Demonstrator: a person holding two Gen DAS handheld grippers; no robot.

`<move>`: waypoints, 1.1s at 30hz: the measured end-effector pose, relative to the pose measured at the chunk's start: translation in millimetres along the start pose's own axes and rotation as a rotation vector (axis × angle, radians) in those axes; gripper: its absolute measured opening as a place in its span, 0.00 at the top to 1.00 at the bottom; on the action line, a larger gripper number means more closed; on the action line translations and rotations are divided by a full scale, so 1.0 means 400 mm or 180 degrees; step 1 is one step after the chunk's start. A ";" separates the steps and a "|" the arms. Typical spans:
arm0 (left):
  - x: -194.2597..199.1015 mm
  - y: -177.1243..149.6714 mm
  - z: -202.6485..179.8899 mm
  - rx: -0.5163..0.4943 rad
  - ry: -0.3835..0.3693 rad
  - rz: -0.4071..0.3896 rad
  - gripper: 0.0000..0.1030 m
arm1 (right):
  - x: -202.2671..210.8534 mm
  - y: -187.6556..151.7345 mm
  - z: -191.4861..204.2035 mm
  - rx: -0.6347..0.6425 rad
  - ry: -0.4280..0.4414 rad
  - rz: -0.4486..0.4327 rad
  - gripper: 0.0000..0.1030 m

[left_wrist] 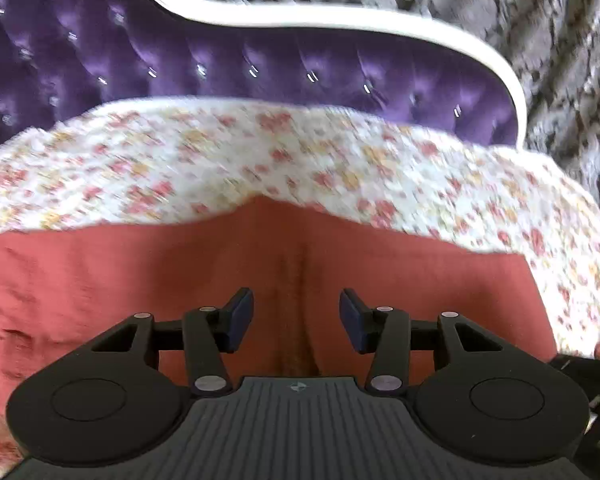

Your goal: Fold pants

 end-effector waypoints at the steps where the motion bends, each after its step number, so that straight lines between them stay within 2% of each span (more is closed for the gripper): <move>1: -0.016 -0.008 -0.012 -0.0032 0.0000 0.0052 0.55 | 0.016 -0.002 -0.022 -0.0039 -0.0067 -0.0017 0.67; 4: -0.058 -0.038 -0.042 -0.0140 -0.0006 0.0233 0.55 | 0.051 -0.003 -0.081 -0.0102 -0.0327 -0.0070 0.67; 7: -0.088 -0.071 -0.044 -0.0273 0.0230 0.0312 0.55 | 0.071 -0.014 -0.145 -0.0269 -0.0498 -0.0082 0.67; 10: -0.081 -0.086 -0.033 -0.0231 0.0245 0.0292 0.54 | 0.089 -0.022 -0.186 -0.0408 -0.0559 -0.0116 0.66; 14: -0.079 -0.089 -0.036 -0.0212 0.0195 0.0267 0.52 | 0.094 -0.035 -0.193 -0.0461 -0.0582 -0.0128 0.66; 15: -0.080 -0.087 -0.036 -0.0192 0.0142 0.0246 0.54 | 0.088 -0.034 -0.192 -0.0481 -0.0581 -0.0126 0.66; 17: -0.076 -0.088 -0.039 -0.0135 -0.0063 0.0233 0.90 | 0.082 -0.039 -0.196 -0.0522 -0.0564 -0.0122 0.66; 19: -0.066 -0.090 -0.040 -0.0084 -0.0117 0.0200 0.94 | 0.077 -0.036 -0.191 -0.0549 -0.0550 -0.0125 0.66; 23: -0.032 -0.087 -0.044 -0.0053 -0.0054 0.0068 0.95 | 0.073 -0.031 -0.190 -0.0549 -0.0535 -0.0147 0.66; 26: 0.017 -0.076 -0.032 0.0025 -0.0116 -0.0078 0.95 | 0.074 -0.022 -0.193 -0.0561 -0.0549 -0.0180 0.66; 28: 0.010 -0.081 -0.018 0.0033 -0.0116 0.0010 0.95 | 0.078 -0.017 -0.200 -0.0575 -0.0561 -0.0197 0.66; 31: -0.062 -0.112 0.010 0.0131 -0.0142 0.0390 0.91 | 0.076 -0.014 -0.213 -0.0613 -0.0591 -0.0190 0.66; 33: -0.069 -0.114 0.020 0.0213 -0.0210 0.0354 0.91 | 0.073 -0.006 -0.226 -0.0660 -0.0619 -0.0204 0.66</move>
Point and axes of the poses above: each gripper's, at about its wrist camera, not at the fingertips, and x roughly against the way its jaws point, z to its left, y to its top, the point moved 6 cm from there along -x, roughly the way its jaws point, and after that the axes turned 5 degrees about y, right-handed, at the moved point
